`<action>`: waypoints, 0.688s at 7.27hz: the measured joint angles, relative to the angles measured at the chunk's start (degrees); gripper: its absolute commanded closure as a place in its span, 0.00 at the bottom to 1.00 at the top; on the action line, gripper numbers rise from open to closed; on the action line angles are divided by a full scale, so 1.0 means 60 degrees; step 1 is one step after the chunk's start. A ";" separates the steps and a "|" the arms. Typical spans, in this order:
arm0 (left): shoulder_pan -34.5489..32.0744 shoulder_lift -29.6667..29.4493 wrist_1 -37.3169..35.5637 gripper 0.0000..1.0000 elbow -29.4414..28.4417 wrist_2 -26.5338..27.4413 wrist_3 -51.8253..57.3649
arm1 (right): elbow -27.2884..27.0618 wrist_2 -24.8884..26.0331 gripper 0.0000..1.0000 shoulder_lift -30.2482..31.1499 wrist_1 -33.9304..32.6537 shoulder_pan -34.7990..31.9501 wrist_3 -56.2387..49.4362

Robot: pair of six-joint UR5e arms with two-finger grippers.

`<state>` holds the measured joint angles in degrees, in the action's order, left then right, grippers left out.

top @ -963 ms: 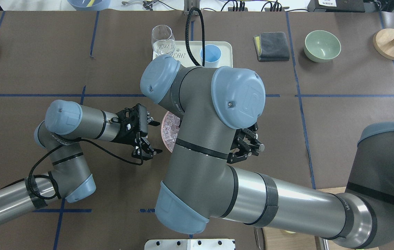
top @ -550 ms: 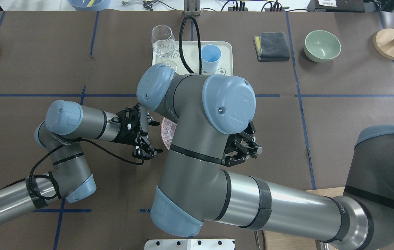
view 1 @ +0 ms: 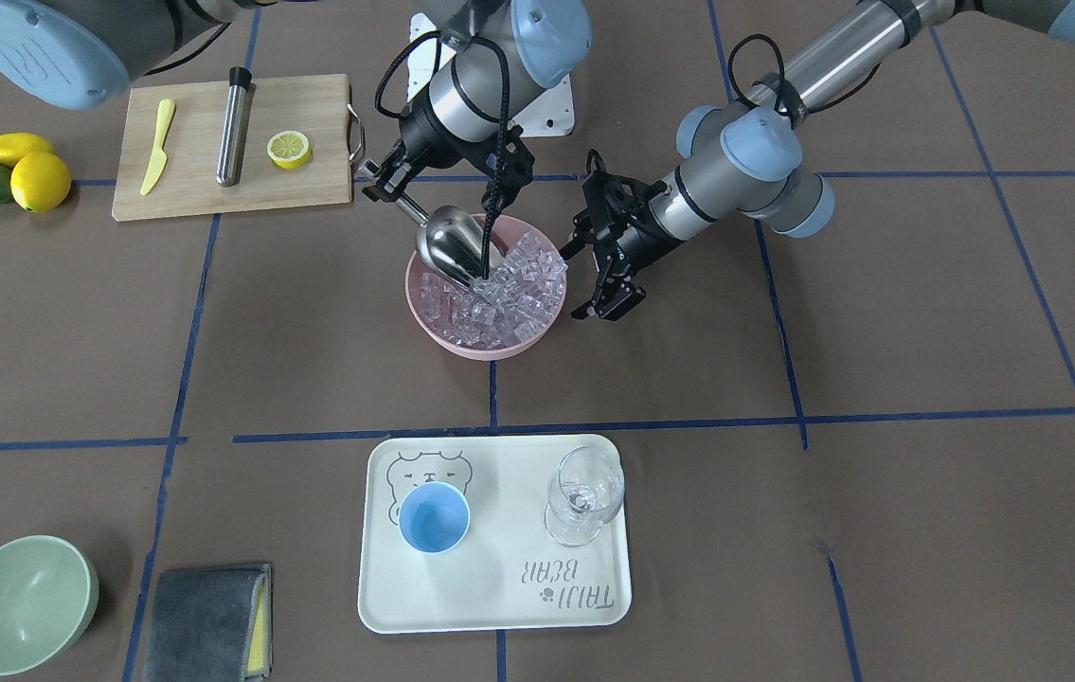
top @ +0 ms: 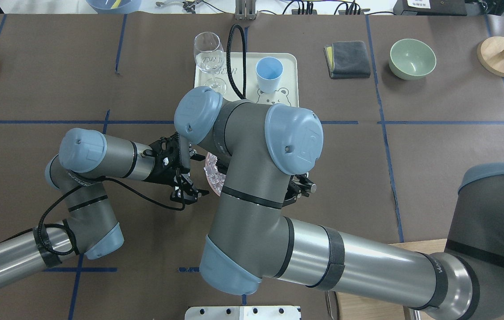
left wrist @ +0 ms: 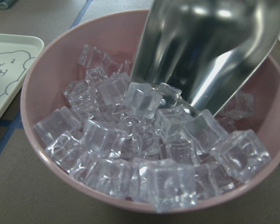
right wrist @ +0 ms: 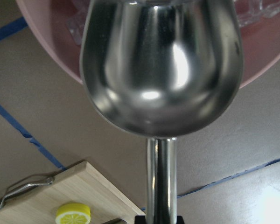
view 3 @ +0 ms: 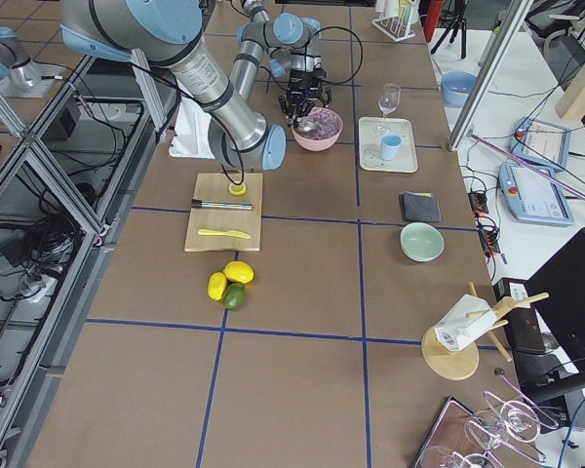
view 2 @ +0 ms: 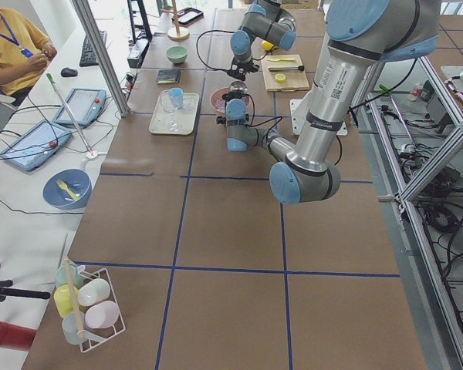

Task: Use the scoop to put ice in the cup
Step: 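Lower the scoop into the ice cubes in the pink bowl, then drag the scoop through the ice and lift it out full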

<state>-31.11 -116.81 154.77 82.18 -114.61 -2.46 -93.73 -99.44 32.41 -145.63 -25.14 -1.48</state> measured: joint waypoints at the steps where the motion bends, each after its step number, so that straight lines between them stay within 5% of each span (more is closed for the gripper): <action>1: -0.0002 0.0000 0.0000 0.00 0.0000 0.0001 -0.0001 | -0.0042 0.0003 1.00 0.0224 0.0481 -0.0002 0.0070; 5: -0.0001 0.0000 0.0001 0.00 -0.0001 0.0001 -0.0014 | -0.1626 -0.0012 1.00 0.1478 0.1432 -0.0011 0.0266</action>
<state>-31.12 -116.81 154.78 82.18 -114.61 -2.54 -103.49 -99.51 41.28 -137.04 -25.21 0.12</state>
